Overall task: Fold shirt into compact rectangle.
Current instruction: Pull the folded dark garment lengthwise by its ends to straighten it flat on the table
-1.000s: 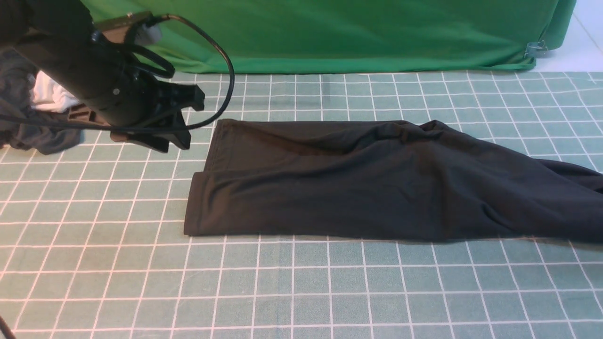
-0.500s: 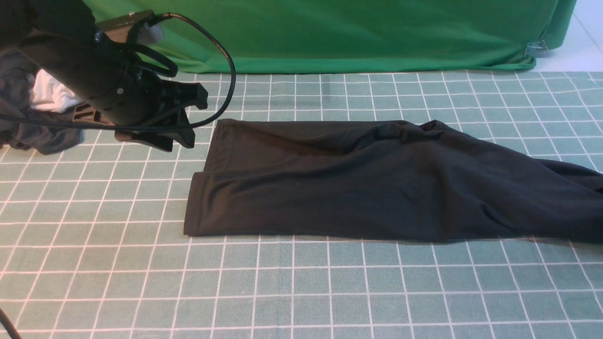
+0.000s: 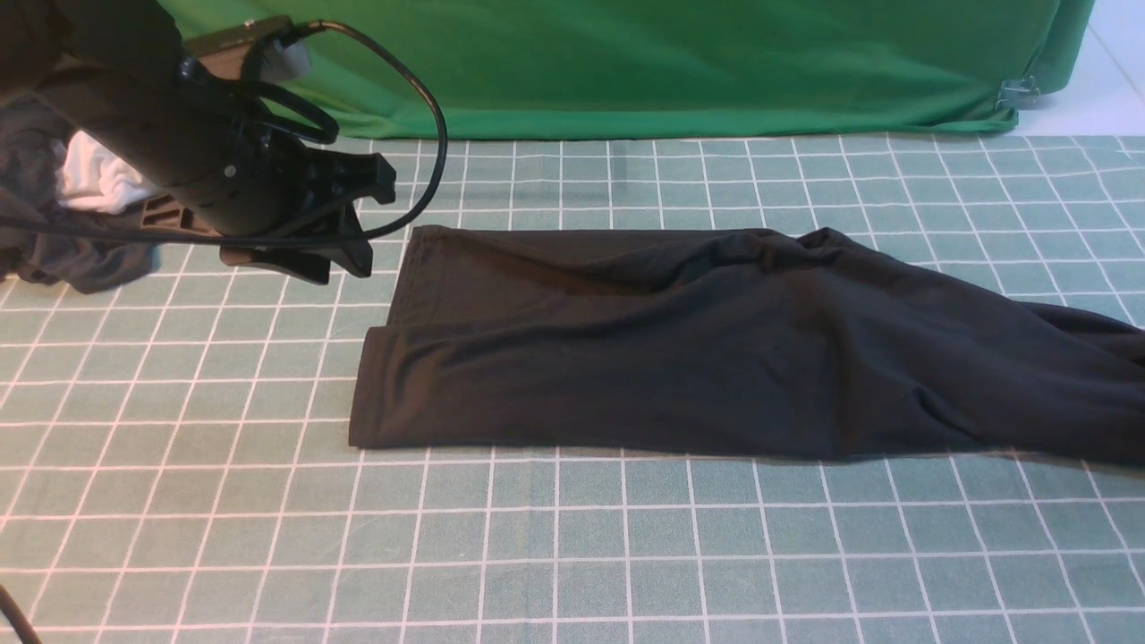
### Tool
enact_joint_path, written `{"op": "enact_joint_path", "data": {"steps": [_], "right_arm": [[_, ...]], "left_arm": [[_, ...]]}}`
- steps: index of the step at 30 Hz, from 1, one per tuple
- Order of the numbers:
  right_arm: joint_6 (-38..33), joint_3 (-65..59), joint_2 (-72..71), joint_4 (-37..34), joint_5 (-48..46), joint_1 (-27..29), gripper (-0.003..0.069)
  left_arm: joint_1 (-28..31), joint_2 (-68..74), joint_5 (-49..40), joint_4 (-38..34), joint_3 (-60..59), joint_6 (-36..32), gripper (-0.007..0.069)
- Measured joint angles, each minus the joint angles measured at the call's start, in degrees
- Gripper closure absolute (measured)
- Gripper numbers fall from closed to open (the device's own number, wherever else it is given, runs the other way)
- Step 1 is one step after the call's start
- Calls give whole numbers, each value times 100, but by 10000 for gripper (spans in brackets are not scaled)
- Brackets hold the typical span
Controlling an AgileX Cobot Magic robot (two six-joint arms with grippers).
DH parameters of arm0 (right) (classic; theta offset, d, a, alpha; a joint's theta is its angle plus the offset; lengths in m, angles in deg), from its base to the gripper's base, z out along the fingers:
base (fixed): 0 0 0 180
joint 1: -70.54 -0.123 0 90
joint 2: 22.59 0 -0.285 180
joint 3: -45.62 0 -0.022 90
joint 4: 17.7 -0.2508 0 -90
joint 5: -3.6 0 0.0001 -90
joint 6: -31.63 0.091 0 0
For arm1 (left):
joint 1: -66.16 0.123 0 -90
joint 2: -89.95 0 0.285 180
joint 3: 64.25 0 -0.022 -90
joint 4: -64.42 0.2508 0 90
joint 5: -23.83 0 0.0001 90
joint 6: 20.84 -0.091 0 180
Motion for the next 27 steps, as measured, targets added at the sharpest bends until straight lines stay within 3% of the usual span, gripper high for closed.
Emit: {"op": "enact_joint_path", "data": {"steps": [3, 5, 18, 22, 25, 27], "right_arm": [[-122, 0, 0, -1, 0, 0, 576], [-167, 25, 0, 6, -6, 0, 612], [-186, 449, -423, 395, 9, 0, 620], [-146, 348, -204, 472, 372, 0, 585], [-62, 338, 59, 616, 442, 0, 463], [184, 338, 191, 724, 458, 0, 320]], "left_arm": [[0, 19, 69, -4, 0, 0, 410], [0, 19, 68, -4, 0, 0, 410], [0, 23, 132, -96, 0, 0, 410], [0, 23, 149, -140, 0, 0, 410], [0, 23, 149, -158, 0, 0, 410], [0, 23, 149, -158, 0, 0, 409]]}}
